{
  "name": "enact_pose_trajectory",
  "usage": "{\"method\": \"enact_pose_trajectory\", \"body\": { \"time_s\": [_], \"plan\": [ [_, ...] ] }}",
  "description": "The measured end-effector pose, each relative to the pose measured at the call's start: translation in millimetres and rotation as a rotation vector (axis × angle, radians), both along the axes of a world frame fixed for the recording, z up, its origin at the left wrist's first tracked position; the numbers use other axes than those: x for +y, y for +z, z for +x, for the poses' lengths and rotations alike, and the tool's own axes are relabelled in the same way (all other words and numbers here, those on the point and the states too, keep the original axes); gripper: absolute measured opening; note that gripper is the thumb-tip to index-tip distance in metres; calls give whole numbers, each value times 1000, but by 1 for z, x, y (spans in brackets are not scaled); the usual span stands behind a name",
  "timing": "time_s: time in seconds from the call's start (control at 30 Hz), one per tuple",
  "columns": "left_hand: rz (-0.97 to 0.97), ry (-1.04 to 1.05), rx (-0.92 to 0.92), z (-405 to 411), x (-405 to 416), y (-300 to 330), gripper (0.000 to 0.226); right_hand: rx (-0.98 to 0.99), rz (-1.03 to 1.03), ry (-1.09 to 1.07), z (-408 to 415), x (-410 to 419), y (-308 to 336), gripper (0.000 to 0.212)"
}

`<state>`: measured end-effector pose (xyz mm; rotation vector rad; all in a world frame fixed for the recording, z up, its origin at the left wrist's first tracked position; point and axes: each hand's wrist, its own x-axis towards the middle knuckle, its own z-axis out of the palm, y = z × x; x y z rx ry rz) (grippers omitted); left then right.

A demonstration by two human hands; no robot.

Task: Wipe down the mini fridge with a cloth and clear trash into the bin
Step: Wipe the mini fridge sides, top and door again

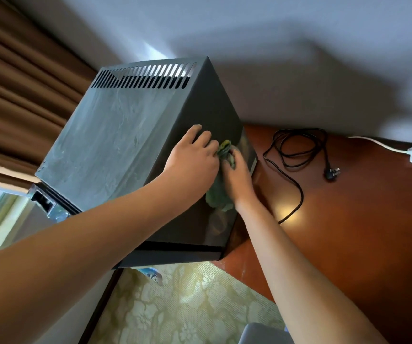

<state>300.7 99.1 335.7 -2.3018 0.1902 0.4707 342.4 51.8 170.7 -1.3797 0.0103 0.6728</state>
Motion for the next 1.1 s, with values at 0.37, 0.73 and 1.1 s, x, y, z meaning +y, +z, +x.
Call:
{"method": "enact_pose_trajectory", "body": {
  "time_s": [0.37, 0.73, 1.1],
  "plan": [
    [45, 11, 79, 17, -1, -18, 55, -23, 21, -10, 29, -8, 4, 46],
    [39, 15, 129, 33, 4, -28, 52, 203, 110, 126, 24, -16, -17, 32],
    [-4, 14, 96, 39, 5, -33, 49, 345, -121, 361, 4, -16, -30, 36]
  ]
}}
